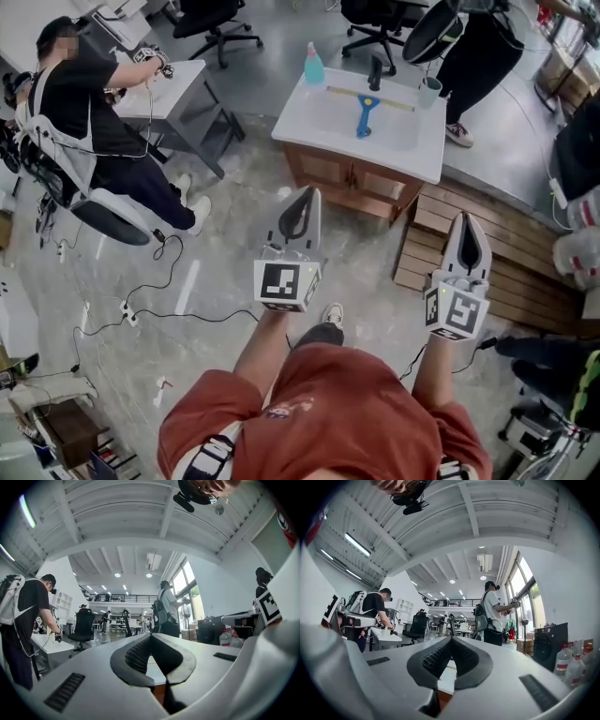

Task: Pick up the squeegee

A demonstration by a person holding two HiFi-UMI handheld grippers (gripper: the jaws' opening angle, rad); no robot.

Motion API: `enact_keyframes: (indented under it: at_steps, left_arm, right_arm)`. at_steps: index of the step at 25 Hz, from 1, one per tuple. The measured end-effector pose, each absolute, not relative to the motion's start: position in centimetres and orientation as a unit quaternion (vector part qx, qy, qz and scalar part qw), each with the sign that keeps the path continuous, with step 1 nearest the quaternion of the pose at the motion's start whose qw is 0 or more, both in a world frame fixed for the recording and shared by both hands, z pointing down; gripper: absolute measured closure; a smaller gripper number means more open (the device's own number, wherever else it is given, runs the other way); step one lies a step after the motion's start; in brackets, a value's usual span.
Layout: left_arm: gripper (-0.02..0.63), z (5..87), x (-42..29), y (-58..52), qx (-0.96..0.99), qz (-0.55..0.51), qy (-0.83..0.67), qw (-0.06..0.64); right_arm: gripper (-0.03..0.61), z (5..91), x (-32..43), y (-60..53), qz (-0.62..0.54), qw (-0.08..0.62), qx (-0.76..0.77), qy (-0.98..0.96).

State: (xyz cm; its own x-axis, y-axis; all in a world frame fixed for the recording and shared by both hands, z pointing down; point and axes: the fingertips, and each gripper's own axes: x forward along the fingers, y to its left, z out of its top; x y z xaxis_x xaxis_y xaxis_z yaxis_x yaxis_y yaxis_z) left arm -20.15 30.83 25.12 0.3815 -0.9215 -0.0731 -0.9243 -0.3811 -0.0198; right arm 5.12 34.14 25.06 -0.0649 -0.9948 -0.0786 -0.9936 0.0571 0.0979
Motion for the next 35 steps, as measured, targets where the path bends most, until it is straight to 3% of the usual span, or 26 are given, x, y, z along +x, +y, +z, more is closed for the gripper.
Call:
enact_keyframes:
  at_steps: [18,35]
  left_arm:
    - [0.598,26.6,-21.2,18.2,-0.838,0.030,0.544,0.018]
    - [0.598,25.6,-9.5,5.4,-0.840,0.006,0.542,0.041]
  right_arm:
    - [0.571,26.3,3.1,22.7,-0.070,0.024,0.688,-0.722]
    - [0.572,27.0,14.4,8.7,-0.056,0.001,0.682,-0.729]
